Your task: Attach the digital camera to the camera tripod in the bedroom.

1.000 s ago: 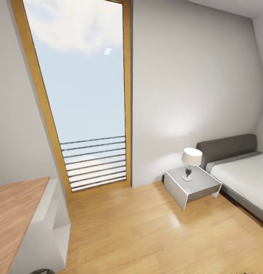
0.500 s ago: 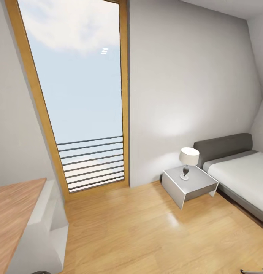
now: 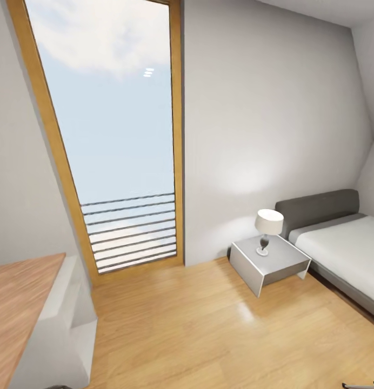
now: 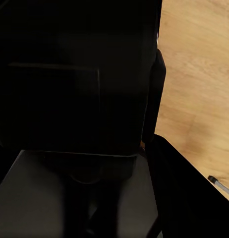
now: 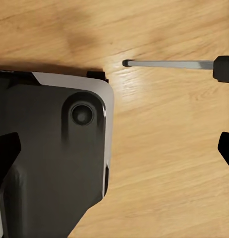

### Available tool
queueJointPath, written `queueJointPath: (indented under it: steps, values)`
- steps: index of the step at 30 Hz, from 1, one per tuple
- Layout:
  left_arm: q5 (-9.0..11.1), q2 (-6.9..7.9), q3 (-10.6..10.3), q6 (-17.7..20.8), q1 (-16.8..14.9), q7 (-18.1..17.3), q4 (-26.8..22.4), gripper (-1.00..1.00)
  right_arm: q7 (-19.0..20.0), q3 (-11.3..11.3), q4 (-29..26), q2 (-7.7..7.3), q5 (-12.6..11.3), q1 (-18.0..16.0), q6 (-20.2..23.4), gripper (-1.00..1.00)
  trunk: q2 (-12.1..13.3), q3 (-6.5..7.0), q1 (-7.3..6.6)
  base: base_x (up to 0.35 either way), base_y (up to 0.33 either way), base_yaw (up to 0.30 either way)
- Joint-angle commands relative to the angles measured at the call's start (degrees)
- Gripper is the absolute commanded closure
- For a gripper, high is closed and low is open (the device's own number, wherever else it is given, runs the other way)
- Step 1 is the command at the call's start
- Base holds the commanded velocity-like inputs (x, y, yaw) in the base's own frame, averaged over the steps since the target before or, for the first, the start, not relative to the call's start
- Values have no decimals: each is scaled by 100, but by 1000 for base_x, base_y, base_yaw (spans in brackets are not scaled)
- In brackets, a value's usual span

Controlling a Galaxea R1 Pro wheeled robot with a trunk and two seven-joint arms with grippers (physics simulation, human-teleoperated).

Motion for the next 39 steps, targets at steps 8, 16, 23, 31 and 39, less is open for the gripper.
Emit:
queueJointPath:
  steps: [8,16,23,31,39]
  values:
    - [32,4,-39,-12,-2,-4,6,100,14,-49,10,-2,58,-5,-6,-100,-3,-2,3,258,0,0]
    - [32,4,-44,-12,-2,-5,6,100,14,-49,11,-3,58,-5,-6,-100,-3,-2,3,316,0,0]
    - [32,5,-45,-12,-2,-4,6,100,7,-49,11,-8,58,-5,-6,-100,-3,-2,3,322,40,0]
    - [32,5,-47,-12,-2,-4,6,100,6,-49,9,-11,55,-5,-7,-100,-3,-2,3,322,70,0]
    - [27,-9,-48,-10,-2,-4,6,100,15,-44,10,-5,58,1,-15,-100,-3,-2,3,161,37,0]
